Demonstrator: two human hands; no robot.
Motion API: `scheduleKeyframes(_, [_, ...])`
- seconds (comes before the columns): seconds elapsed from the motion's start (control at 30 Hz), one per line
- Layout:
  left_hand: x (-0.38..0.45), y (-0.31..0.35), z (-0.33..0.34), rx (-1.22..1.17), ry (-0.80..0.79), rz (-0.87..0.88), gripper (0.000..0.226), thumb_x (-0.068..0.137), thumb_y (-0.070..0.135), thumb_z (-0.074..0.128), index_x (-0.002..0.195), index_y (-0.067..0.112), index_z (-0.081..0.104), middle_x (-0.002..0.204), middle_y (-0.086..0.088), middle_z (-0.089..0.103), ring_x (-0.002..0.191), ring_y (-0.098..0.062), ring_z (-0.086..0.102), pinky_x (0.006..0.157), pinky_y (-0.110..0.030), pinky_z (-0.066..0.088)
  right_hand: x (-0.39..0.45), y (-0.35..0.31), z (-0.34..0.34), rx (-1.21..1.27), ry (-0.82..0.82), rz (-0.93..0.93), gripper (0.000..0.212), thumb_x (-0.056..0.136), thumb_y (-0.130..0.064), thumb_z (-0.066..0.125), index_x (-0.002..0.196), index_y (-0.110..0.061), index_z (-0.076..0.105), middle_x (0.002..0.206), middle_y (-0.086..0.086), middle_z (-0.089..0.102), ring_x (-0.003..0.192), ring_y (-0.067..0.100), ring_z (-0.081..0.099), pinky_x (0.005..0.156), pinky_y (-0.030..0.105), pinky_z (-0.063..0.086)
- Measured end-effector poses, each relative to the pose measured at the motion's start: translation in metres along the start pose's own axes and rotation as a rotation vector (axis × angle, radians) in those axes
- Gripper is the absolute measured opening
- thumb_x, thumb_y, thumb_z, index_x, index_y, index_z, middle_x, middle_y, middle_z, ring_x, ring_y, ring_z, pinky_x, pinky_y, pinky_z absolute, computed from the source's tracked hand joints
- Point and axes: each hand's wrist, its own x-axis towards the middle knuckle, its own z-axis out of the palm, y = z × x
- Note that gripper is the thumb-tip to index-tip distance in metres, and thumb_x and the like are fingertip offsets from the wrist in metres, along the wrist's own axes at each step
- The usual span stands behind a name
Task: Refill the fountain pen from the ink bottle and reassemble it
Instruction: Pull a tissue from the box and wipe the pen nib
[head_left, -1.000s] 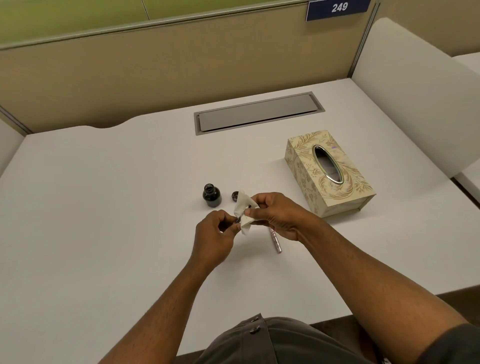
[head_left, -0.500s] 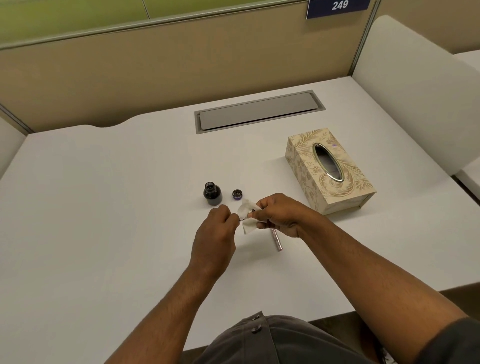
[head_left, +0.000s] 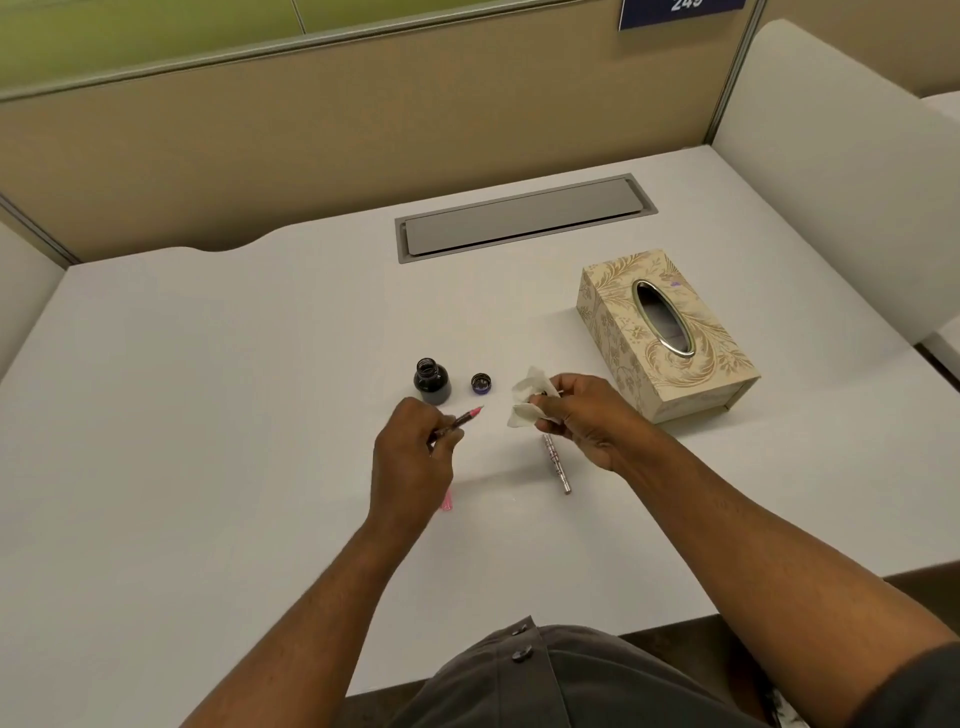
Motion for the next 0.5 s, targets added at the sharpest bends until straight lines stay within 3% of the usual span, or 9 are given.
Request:
scheduleKeyframes(0.1, [0.004, 0.009, 0.003, -0.204, -0.006, -0.286, 0.016, 0.077, 0.012, 0.077, 0.079, 0.015, 0.061, 0.079, 0.01, 0.066, 0.073, -0.001, 0.061, 0.062, -0.012, 0.044, -0.009, -0.003, 0.004, -0.073, -0.033, -0.179, 0.016, 0.084, 0.004, 0.066, 0.082, -0.012, 0.069, 0.076, 0.007, 0.066, 0.068, 0.016, 0.062, 0.059, 0.021, 0.055])
scheduleKeyframes(0.23, [0.003, 0.015, 0.009, -0.309, -0.052, -0.418, 0.013, 0.076, 0.019, 0.078, 0.082, 0.018, 0.066, 0.08, 0.006, 0.069, 0.076, -0.005, 0.063, 0.065, -0.019, 0.048, -0.021, -0.004, 0.02, -0.204, -0.019, -0.292, 0.024, 0.083, -0.002, 0.067, 0.078, -0.024, 0.075, 0.078, 0.003, 0.073, 0.068, 0.017, 0.067, 0.069, 0.031, 0.06])
scheduleKeyframes(0.37, [-0.005, 0.019, 0.012, -0.168, 0.021, -0.24, 0.017, 0.078, 0.003, 0.072, 0.075, 0.013, 0.058, 0.074, 0.007, 0.061, 0.067, -0.002, 0.055, 0.057, -0.009, 0.04, -0.027, -0.002, 0.029, -0.289, -0.053, -0.191, 0.01, 0.082, -0.007, 0.071, 0.09, -0.01, 0.076, 0.087, 0.007, 0.074, 0.068, 0.015, 0.07, 0.076, 0.037, 0.061])
scheduleKeyframes(0.5, [-0.011, 0.016, 0.012, 0.103, 0.083, 0.074, 0.027, 0.075, -0.011, 0.064, 0.068, 0.011, 0.05, 0.075, -0.001, 0.048, 0.065, -0.017, 0.048, 0.054, -0.02, 0.036, -0.031, -0.002, 0.033, -0.157, -0.083, -0.049, 0.009, 0.081, -0.002, 0.071, 0.09, -0.003, 0.074, 0.089, 0.011, 0.073, 0.071, 0.017, 0.068, 0.066, 0.024, 0.06])
